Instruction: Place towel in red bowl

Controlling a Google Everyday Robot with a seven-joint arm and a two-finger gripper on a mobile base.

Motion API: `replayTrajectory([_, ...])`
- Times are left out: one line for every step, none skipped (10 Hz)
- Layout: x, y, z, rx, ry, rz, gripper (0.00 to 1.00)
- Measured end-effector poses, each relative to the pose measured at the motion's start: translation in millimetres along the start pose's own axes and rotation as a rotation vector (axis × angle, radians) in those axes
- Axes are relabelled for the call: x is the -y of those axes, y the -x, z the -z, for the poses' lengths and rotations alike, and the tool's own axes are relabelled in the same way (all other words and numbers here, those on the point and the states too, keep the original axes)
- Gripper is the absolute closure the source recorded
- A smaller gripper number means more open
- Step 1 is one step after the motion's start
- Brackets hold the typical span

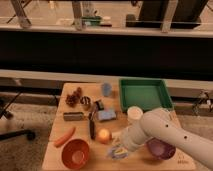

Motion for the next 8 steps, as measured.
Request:
replayTrajectory([0, 8, 2, 0.017, 0.001, 0.012, 0.82])
replayTrajectory([0, 17, 5, 0.040, -0.001, 0.023, 0.82])
replayTrajectory([0, 26, 6, 0.060, 0.001, 0.035, 0.82])
replayTrajectory([0, 34, 7, 0.079, 0.003, 0.045, 0.82])
replayTrajectory([-1, 41, 6, 0.096, 0.007, 0.053, 0.82])
replayTrajectory([-2, 48, 3, 0.113, 0.017, 0.061, 0.82])
replayTrajectory([-1, 54, 0, 0.123, 0.023, 0.068, 0.82])
replayTrajectory([-1, 62, -4, 0.137, 0.034, 0.075, 0.82])
